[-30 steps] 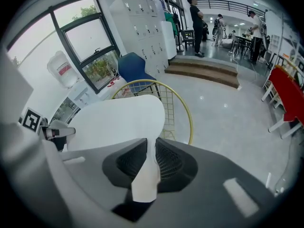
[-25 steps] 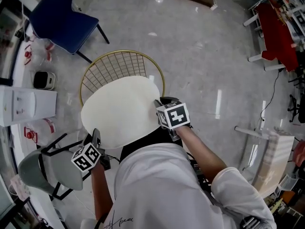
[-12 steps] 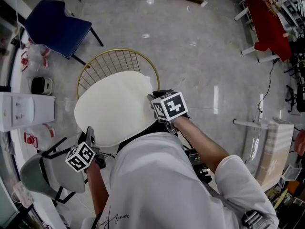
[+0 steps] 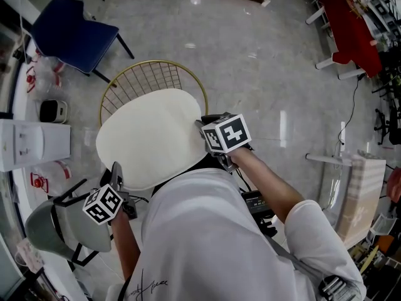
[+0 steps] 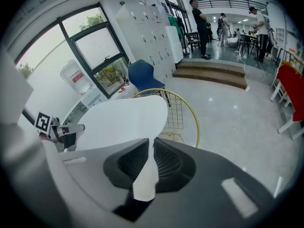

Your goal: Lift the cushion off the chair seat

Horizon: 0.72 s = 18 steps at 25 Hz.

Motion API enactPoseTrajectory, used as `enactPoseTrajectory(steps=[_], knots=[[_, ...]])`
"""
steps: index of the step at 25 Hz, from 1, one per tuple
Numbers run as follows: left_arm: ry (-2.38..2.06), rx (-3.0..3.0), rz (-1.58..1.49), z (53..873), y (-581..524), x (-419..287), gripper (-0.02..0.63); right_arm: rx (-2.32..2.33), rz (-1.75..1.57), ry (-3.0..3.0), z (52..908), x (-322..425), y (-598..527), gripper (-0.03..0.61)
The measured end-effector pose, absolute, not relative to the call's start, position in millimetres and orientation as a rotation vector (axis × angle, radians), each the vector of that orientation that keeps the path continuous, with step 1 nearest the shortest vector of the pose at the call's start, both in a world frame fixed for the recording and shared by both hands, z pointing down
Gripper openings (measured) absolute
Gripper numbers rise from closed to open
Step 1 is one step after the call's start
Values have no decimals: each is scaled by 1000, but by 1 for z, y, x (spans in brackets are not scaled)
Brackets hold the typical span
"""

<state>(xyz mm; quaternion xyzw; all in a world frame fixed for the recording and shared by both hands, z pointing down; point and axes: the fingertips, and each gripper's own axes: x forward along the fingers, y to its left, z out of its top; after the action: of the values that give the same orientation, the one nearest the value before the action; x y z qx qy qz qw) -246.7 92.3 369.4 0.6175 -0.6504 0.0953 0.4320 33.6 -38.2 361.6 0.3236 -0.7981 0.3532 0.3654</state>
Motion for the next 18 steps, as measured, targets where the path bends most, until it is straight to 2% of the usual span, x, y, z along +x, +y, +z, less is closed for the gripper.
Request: enactPoseTrajectory(steps=[18], knots=[[-1597, 1550, 231, 368, 101, -235, 81, 826, 927, -2054, 363, 46, -27, 41]])
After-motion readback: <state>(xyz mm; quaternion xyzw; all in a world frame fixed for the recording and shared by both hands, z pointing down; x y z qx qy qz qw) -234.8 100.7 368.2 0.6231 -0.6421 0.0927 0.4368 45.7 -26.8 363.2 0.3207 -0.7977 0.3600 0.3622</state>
